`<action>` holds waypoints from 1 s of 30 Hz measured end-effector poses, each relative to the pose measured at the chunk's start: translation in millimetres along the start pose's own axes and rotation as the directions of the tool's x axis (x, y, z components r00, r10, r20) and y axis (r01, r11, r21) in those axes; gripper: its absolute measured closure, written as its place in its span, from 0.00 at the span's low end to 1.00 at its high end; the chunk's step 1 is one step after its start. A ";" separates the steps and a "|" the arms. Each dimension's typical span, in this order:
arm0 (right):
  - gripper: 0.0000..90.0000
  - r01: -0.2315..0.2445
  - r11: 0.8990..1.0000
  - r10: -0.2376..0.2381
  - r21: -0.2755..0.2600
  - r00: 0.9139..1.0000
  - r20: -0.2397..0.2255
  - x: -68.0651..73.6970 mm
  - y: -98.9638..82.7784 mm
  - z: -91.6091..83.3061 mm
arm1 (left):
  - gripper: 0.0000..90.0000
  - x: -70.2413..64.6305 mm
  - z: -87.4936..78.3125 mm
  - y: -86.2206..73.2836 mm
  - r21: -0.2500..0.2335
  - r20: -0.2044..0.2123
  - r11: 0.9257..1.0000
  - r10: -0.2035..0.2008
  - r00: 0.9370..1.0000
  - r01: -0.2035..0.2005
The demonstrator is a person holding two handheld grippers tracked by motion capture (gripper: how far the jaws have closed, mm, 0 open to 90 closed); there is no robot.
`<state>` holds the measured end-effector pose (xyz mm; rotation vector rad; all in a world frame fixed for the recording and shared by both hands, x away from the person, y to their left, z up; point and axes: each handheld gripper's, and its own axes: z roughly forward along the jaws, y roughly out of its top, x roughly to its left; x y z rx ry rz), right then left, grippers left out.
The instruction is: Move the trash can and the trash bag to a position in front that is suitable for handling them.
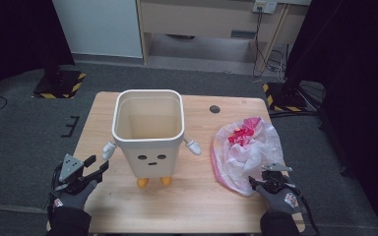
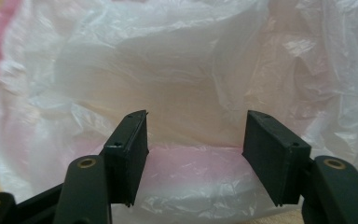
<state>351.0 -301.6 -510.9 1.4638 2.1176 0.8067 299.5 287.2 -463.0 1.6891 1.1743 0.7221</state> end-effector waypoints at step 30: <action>0.48 0.077 0.853 -0.301 -0.516 0.879 -0.369 121.5 111.8 -41.7 | 0.51 -27.4 -8.4 32.3 -0.130 0.080 0.989 0.083 0.993 -0.073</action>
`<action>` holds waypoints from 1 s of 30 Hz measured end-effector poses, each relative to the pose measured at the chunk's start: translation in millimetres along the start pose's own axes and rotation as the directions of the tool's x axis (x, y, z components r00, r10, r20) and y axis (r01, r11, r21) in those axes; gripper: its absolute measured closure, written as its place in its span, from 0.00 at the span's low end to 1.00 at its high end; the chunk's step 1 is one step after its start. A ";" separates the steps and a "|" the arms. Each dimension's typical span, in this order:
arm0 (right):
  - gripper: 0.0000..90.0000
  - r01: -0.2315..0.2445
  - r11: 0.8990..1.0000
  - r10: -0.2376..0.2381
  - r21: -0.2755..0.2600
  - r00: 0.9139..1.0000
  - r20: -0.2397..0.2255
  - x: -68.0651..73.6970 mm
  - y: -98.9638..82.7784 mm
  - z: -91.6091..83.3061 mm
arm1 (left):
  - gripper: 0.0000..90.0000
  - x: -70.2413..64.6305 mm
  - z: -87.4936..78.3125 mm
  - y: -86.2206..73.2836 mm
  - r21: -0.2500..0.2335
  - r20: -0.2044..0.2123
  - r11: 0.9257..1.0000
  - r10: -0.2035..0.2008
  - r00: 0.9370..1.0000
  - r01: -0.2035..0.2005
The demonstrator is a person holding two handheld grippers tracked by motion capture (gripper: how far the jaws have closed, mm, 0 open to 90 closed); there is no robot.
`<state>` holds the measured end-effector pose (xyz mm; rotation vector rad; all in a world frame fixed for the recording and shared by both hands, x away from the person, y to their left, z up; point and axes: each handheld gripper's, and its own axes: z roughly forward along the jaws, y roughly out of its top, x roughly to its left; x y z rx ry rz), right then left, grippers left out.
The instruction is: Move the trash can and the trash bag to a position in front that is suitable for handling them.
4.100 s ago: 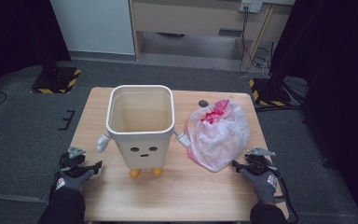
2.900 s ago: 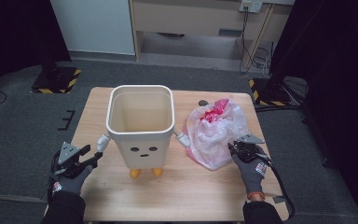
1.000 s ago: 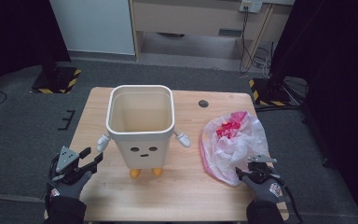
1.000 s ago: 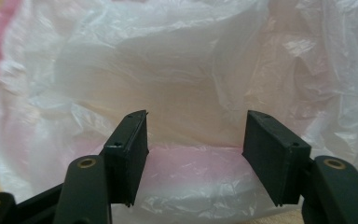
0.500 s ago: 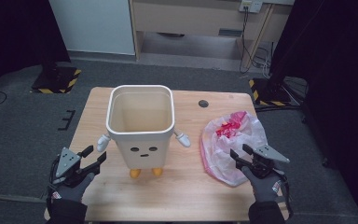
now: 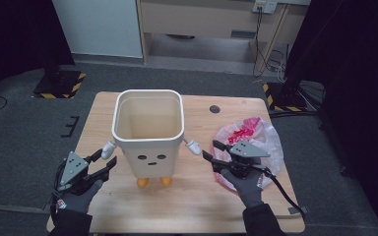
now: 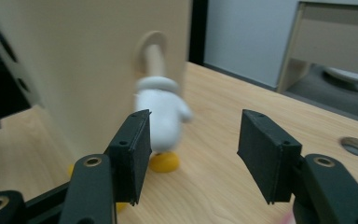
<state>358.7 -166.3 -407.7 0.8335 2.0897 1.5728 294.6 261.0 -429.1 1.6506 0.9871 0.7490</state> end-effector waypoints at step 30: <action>0.60 0.023 0.992 -0.015 0.123 0.998 -0.064 11.5 5.2 1.2 | 0.69 -8.9 39.2 22.7 -0.053 0.125 0.992 -0.111 0.986 0.118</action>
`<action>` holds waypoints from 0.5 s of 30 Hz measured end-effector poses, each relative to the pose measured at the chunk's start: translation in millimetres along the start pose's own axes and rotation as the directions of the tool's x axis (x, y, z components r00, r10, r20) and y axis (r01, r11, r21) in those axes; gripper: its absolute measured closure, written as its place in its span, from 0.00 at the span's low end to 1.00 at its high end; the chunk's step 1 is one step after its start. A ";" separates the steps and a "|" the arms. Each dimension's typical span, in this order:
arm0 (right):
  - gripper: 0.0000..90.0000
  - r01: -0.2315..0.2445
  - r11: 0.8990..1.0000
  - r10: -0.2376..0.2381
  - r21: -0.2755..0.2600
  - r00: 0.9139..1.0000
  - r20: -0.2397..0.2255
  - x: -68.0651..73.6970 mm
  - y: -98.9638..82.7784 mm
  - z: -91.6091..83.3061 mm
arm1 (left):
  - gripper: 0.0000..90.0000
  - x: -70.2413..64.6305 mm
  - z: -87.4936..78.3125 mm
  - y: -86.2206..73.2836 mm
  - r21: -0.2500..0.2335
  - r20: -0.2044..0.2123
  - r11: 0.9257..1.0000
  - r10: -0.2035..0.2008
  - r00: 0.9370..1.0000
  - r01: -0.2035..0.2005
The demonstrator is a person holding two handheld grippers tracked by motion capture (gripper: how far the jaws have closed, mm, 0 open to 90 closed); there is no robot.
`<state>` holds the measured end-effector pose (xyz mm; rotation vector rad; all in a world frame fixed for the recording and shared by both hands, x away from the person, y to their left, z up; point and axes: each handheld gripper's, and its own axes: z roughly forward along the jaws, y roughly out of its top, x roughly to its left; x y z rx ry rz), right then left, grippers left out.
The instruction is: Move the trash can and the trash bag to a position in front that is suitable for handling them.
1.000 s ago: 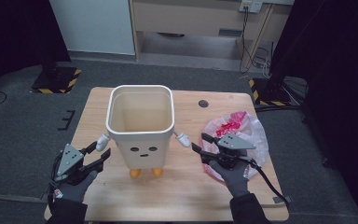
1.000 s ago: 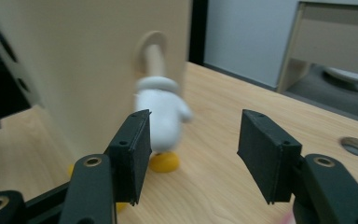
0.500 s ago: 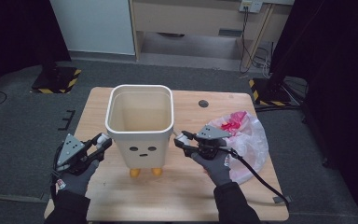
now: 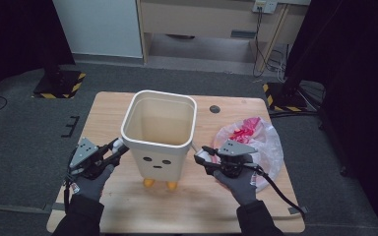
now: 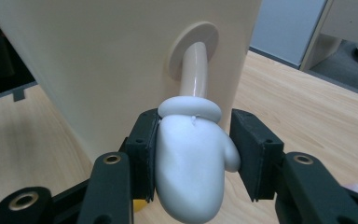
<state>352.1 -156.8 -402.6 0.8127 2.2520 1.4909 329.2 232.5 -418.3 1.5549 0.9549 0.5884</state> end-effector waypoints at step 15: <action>0.60 -0.006 1.000 0.007 -0.026 0.999 0.049 -8.1 -16.8 -29.9 | 0.69 -20.8 13.9 -0.1 0.003 0.050 0.998 0.066 0.997 -0.066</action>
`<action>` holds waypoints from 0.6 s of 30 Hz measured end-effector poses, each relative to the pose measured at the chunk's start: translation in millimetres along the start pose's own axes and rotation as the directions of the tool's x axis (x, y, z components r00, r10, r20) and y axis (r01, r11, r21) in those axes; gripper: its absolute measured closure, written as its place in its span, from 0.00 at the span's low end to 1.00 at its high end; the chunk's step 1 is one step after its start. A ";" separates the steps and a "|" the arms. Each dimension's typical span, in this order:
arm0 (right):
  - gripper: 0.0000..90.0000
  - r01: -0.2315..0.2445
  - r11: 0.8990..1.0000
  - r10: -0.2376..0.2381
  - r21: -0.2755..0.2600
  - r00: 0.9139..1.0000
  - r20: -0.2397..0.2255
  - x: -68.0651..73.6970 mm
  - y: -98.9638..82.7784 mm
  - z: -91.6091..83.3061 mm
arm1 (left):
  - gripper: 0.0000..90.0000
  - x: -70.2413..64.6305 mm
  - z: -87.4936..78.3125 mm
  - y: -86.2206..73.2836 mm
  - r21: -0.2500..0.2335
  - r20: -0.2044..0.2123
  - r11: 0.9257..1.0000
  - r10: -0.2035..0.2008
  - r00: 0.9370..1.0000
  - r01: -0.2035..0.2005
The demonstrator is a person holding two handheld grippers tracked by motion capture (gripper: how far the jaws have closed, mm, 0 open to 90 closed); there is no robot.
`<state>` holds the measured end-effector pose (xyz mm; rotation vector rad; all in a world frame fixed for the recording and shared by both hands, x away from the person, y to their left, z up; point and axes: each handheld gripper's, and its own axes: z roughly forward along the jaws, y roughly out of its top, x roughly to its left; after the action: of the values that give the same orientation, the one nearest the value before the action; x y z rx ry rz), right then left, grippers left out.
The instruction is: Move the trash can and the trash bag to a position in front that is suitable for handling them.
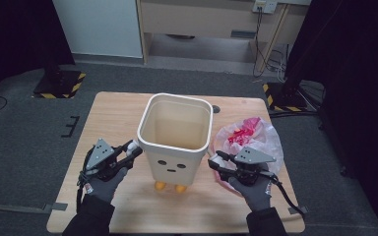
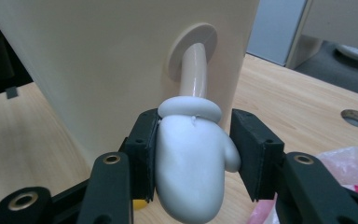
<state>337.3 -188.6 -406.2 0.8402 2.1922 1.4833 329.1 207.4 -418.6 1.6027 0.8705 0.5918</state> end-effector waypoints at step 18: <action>0.58 -0.010 0.999 0.010 -0.041 1.000 0.001 5.3 -0.7 -1.7 | 0.63 4.9 -16.3 8.8 -0.019 0.006 1.000 0.017 1.000 -0.016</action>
<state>332.1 -186.5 -406.1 0.8392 2.1523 1.5274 321.4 220.6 -406.9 1.5955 0.8460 0.6051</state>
